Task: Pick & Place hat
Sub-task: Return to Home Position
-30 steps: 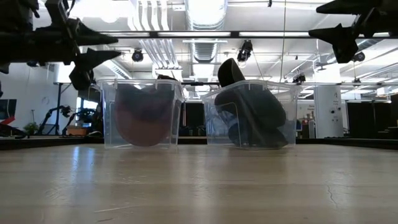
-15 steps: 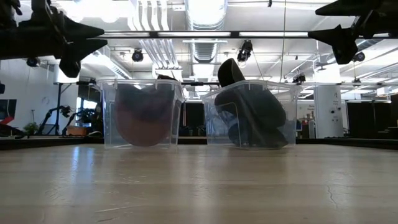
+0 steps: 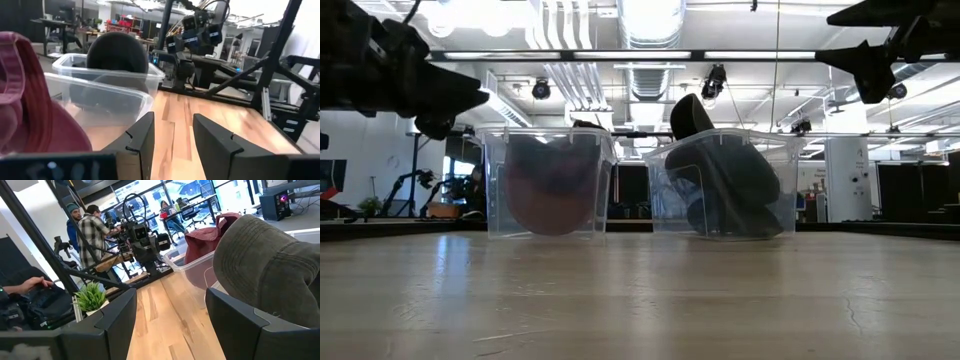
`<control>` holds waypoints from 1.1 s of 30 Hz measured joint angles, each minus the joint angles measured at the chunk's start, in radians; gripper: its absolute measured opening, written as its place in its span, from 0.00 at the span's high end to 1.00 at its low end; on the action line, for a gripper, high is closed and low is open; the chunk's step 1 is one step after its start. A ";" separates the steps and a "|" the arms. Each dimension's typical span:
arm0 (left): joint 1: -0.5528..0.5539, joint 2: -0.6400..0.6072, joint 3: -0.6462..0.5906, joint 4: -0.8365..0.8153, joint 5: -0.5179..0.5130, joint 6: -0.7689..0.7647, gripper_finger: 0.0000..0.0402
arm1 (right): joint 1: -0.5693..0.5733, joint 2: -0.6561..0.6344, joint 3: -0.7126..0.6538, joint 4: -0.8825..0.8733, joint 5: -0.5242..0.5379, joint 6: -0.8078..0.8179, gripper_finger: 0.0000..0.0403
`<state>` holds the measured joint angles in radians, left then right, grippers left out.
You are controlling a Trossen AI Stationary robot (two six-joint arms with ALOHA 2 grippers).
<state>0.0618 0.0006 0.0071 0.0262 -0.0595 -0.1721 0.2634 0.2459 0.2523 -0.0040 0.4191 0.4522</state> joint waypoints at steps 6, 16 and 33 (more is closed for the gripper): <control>-0.001 0.000 0.000 0.000 -0.001 -0.120 0.68 | 0.000 0.000 0.000 0.000 0.000 0.000 0.42; -0.001 0.003 0.001 0.003 -0.003 -0.175 0.68 | 0.000 0.000 0.000 0.001 0.000 0.000 0.42; -0.002 0.003 0.003 0.003 -0.004 -0.177 0.68 | 0.000 0.000 0.000 0.001 0.000 0.000 0.42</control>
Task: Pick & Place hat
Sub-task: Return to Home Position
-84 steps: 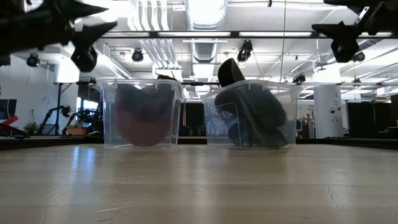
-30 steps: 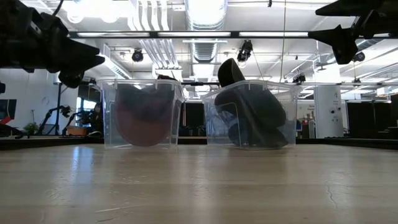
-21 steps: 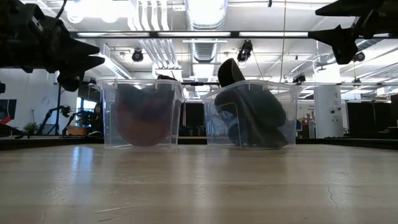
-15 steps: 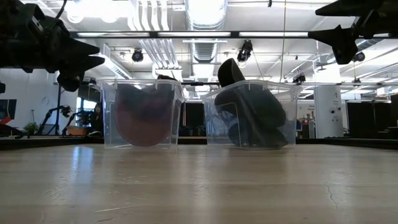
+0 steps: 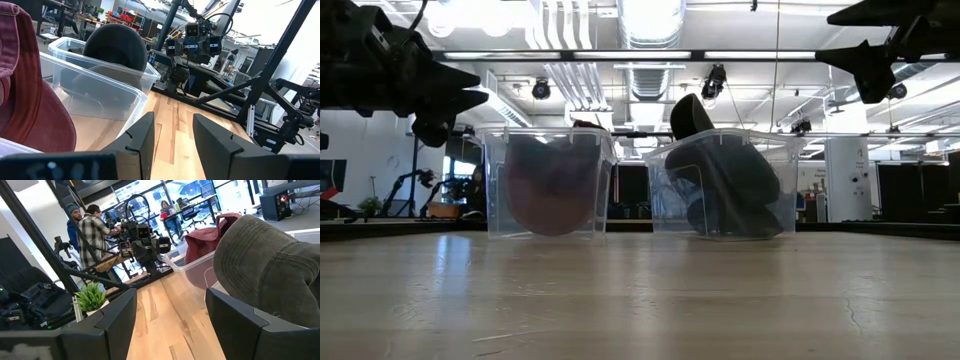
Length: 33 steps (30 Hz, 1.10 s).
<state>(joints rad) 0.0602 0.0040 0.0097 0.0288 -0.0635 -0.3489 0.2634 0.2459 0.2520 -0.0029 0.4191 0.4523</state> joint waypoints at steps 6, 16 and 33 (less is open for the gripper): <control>0.000 0.000 0.000 0.000 -0.001 0.000 0.68 | 0.000 0.000 0.000 0.000 0.000 0.000 0.42; 0.000 0.001 0.001 0.000 -0.001 0.000 0.68 | -0.053 -0.090 0.000 -0.005 -0.140 -0.064 0.42; 0.000 0.000 0.001 0.000 -0.001 0.000 0.68 | -0.089 -0.246 -0.060 -0.166 -0.521 -0.528 0.42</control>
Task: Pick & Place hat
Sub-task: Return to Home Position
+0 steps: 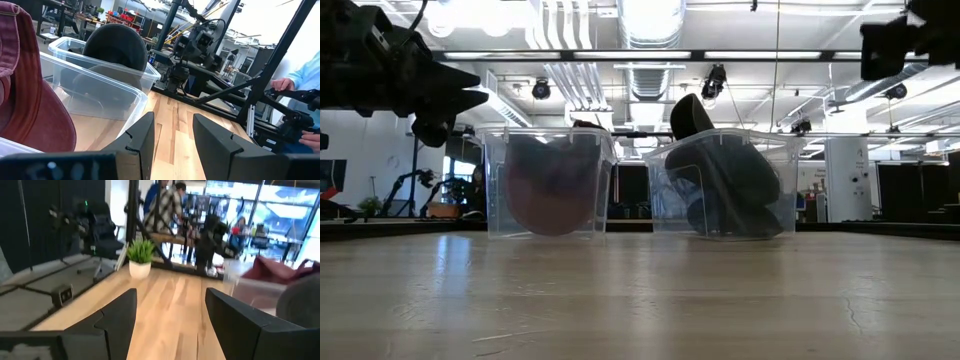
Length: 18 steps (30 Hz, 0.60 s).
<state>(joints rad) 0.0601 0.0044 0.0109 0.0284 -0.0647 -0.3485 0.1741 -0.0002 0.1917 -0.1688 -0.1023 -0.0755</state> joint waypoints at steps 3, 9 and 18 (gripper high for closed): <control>0.000 0.000 0.000 0.000 0.000 0.000 0.68 | -0.019 0.000 -0.043 0.000 -0.003 0.018 0.42; 0.000 0.000 0.000 0.000 0.000 0.000 0.68 | -0.064 0.002 -0.144 0.091 -0.001 0.096 0.42; 0.000 0.000 0.000 0.000 0.000 0.000 0.68 | -0.071 0.009 -0.183 0.198 -0.008 0.025 0.42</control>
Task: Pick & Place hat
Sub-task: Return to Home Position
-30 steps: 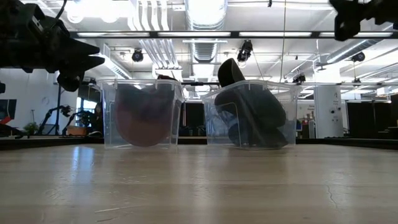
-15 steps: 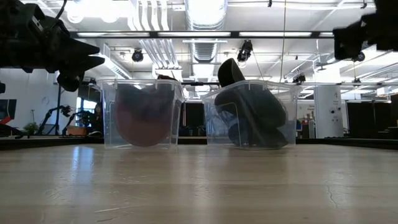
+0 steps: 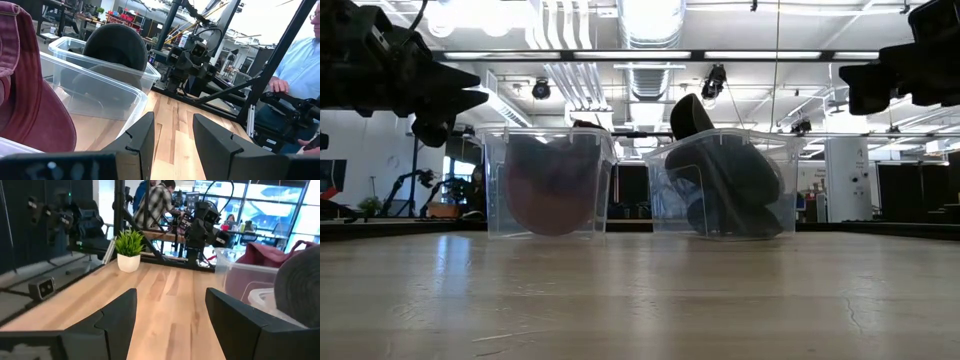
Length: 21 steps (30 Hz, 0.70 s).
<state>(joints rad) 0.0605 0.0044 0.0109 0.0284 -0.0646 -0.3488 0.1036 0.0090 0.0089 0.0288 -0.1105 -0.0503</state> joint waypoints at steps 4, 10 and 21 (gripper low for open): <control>0.000 0.000 0.000 0.000 0.000 0.000 0.68 | 0.000 0.000 0.000 0.000 0.001 -0.033 0.42; 0.000 0.000 0.000 0.000 0.000 0.000 0.68 | 0.000 0.000 0.000 0.000 0.003 0.051 0.42; 0.000 0.000 0.000 0.000 0.000 0.000 0.68 | 0.001 0.001 0.000 -0.001 0.004 0.150 0.42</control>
<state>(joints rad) 0.0601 0.0044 0.0109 0.0284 -0.0643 -0.3485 0.1043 0.0096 0.0090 0.0280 -0.1066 0.0993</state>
